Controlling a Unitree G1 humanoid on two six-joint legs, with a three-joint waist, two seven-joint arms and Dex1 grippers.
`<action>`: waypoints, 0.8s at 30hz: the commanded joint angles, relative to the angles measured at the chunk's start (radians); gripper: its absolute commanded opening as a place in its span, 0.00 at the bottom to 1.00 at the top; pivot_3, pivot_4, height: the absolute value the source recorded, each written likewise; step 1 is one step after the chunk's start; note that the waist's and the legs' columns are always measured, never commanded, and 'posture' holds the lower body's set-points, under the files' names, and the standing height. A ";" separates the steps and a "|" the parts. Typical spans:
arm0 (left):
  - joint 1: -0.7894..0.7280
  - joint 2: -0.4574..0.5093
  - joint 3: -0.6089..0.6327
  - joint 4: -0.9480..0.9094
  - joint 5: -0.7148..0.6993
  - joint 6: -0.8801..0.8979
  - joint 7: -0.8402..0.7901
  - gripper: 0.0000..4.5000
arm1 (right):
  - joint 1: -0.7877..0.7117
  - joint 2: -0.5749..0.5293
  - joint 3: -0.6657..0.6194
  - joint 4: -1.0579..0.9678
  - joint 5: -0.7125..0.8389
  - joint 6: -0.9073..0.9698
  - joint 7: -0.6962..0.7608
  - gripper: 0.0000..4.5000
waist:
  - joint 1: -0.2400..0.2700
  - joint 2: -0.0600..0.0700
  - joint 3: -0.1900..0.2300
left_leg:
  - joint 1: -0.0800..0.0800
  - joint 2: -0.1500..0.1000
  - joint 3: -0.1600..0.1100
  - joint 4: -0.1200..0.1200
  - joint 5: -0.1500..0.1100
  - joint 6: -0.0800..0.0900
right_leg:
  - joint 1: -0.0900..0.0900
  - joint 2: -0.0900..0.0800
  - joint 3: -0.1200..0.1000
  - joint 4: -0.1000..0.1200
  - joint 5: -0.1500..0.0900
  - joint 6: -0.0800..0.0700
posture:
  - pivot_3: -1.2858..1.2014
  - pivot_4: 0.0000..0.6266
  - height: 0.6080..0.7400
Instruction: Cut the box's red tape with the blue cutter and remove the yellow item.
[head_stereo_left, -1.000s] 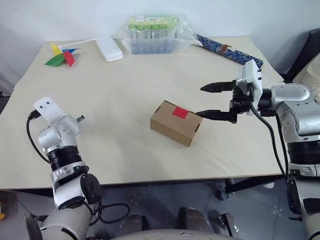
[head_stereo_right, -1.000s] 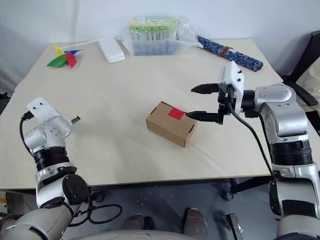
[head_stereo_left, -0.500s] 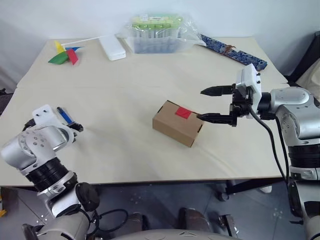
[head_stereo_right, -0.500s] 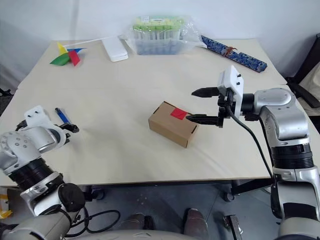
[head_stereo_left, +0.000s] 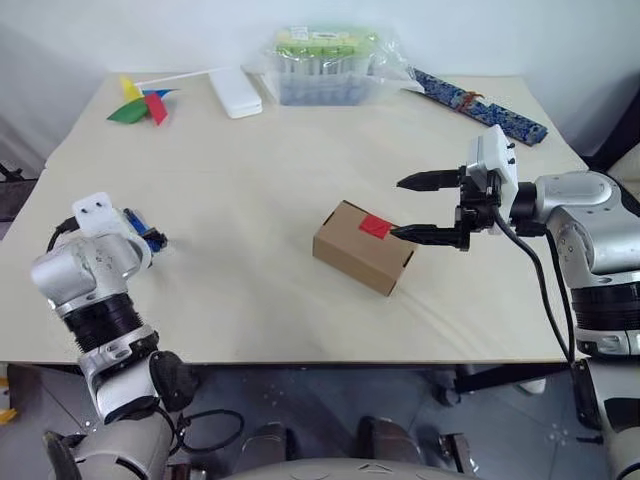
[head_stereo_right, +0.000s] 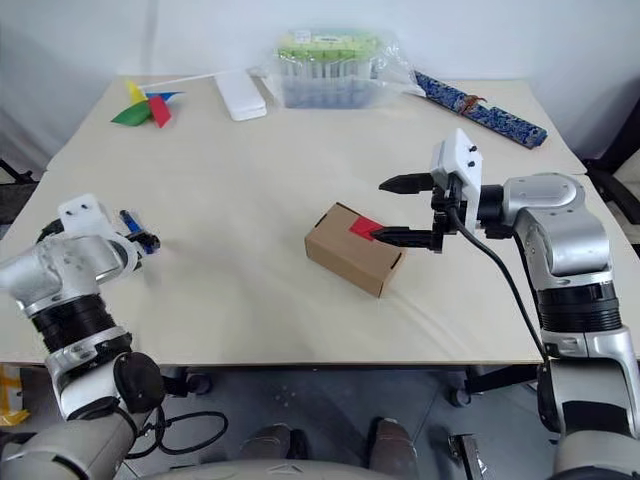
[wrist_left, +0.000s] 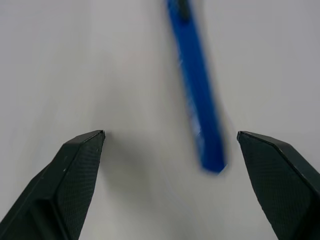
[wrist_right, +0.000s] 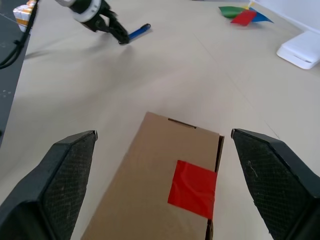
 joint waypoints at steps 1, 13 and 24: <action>-0.027 0.005 -0.041 0.166 -0.005 -0.136 -0.064 1.00 | -0.034 -0.001 -0.014 -0.010 0.006 -0.009 0.001 1.00 | 0.007 0.000 0.000 | 0.000 0.000 0.000 0.000 0.000 0.000 | 0.000 0.000 0.000 0.000 0.000 0.000 | 0.52 0.24 1.00; -0.138 -0.004 -0.187 0.254 -0.016 -0.226 -0.162 1.00 | -0.025 -0.018 -0.028 -0.032 0.011 0.010 -0.008 1.00 | 0.014 0.000 0.000 | -0.002 -0.003 -0.003 0.001 0.002 0.001 | 0.001 -0.003 -0.003 0.000 0.000 0.000 | 0.52 0.24 1.00; -0.219 0.011 -0.240 0.237 -0.018 -0.223 -0.213 1.00 | -0.029 -0.014 -0.024 -0.034 0.011 0.013 -0.017 1.00 | -0.001 -0.001 0.000 | -0.013 -0.002 0.000 0.001 0.001 0.002 | -0.006 -0.002 -0.010 -0.003 0.000 0.001 | 0.52 0.24 1.00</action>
